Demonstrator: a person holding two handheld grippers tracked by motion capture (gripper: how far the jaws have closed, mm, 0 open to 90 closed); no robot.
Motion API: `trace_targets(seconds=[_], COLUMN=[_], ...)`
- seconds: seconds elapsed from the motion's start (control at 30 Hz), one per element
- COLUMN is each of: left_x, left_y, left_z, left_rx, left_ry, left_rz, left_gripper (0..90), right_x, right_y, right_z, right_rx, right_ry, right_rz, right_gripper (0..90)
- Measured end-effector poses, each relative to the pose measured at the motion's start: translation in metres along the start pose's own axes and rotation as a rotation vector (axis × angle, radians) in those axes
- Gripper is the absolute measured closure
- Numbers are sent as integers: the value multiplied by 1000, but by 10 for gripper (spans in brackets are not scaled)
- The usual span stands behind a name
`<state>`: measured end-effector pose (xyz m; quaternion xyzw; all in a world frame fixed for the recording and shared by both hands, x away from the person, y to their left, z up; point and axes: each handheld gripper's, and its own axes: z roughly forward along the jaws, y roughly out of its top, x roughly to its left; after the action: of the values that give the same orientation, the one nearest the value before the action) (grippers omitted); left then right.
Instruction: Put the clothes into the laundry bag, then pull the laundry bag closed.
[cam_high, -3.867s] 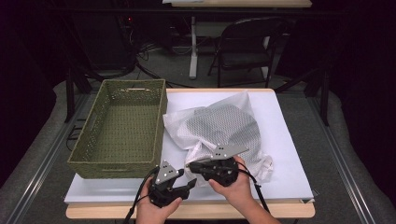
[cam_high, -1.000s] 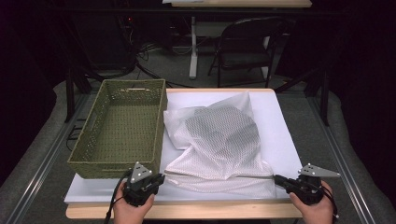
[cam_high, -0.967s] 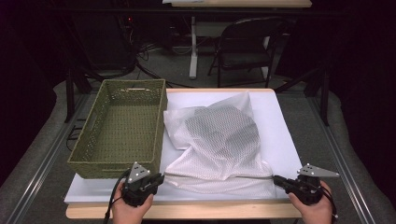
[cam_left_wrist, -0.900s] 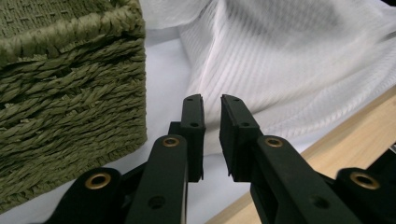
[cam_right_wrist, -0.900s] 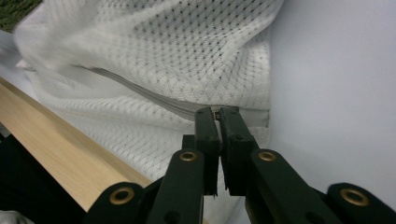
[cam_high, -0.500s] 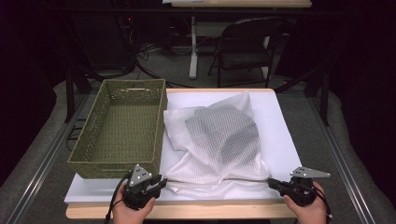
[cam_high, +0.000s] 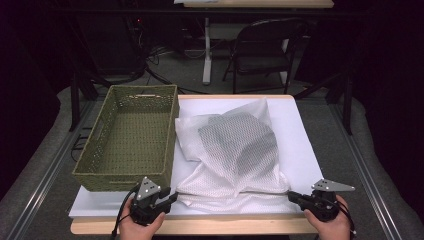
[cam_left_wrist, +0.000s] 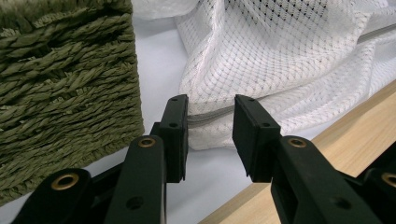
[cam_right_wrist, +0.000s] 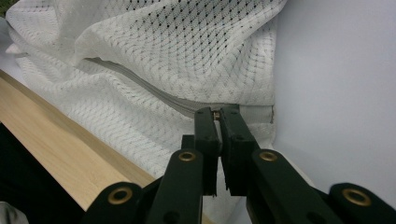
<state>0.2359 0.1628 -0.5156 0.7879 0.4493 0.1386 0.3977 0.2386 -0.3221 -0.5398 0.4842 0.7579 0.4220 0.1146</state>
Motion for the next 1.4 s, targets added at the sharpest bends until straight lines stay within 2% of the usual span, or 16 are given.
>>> trace_targets(seconds=[0.4, 0.77, 0.83, 1.23, 1.4], left_x=[1, 2, 2, 2, 5], left_y=[-1, -1, -2, -3, -5], left_z=[0, 0, 0, -4, -10], left_rx=[6, 1, -2, 0, 0], left_ry=[-4, -14, -9, -1, 5], left_rz=[-9, -8, -14, -7, -7], left_gripper=[632, 601, 595, 566, 560], right_x=[1, 1, 2, 7, 11], right_y=[1, 1, 1, 4, 5], right_z=[-2, -4, -4, -10, -9], right_rx=[-8, -31, -34, -93, -89], right_ry=[0, -18, -16, -13, -15], right_rz=[-10, -9, 2, -16, -38], right_gripper=[842, 731, 712, 611, 596])
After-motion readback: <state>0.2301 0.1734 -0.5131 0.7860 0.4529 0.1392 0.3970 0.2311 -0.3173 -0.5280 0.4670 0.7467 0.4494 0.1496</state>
